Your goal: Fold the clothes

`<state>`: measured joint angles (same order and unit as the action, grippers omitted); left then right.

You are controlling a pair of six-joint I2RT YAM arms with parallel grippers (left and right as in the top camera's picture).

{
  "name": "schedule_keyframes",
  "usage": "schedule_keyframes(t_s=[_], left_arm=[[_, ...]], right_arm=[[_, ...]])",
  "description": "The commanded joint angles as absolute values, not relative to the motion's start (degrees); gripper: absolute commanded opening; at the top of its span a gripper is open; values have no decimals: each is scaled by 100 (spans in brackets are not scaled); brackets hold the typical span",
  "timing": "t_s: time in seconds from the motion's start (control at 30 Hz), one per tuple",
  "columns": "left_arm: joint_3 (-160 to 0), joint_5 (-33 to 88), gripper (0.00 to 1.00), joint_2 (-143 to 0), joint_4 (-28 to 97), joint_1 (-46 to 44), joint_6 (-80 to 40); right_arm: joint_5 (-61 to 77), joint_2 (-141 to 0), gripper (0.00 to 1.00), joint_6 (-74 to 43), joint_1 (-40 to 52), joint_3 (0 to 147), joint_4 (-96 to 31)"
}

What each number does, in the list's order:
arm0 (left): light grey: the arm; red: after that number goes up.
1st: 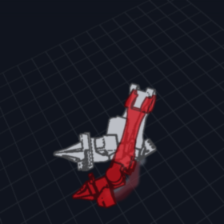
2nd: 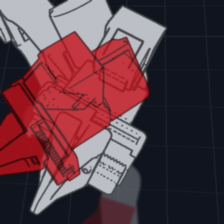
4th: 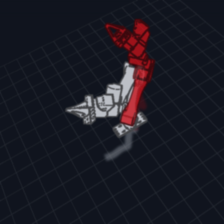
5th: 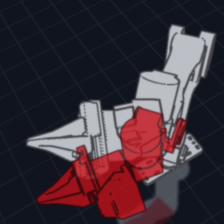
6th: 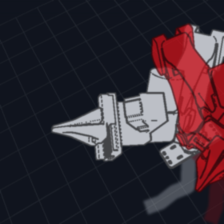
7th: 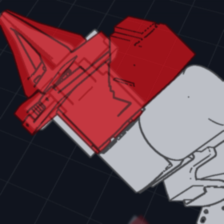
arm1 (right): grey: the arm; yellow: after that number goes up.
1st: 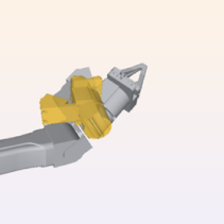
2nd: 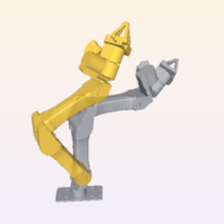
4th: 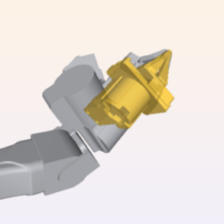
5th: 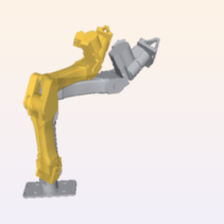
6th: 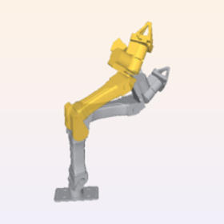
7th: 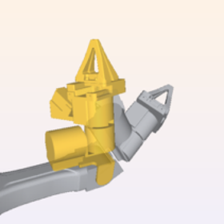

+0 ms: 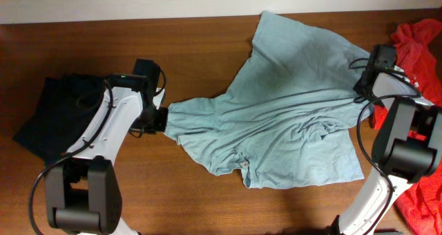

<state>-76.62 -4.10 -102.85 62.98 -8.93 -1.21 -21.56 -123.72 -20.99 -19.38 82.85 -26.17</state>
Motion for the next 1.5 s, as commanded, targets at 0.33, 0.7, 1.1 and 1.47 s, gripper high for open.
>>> schedule_keyframes(t_s=[0.33, 0.7, 1.1, 1.47], left_arm=[[-7478, 941, 1, -10348, 5186, -902, -172], [-7413, 978, 0, -11476, 4217, -1074, -23], [-7415, -54, 0, -12650, 2915, -768, -316], [-8576, 239, 0, -13268, 620, 816, -475]], right_arm=[[-187, -9961, 37, -2010, -1002, 8073, -2858], [-16, -9751, 35, -1999, -794, 8071, -3457], [3, -9751, 31, -2001, -792, 8071, -3865], [456, -9754, 31, -2003, -788, 8071, -4086]])
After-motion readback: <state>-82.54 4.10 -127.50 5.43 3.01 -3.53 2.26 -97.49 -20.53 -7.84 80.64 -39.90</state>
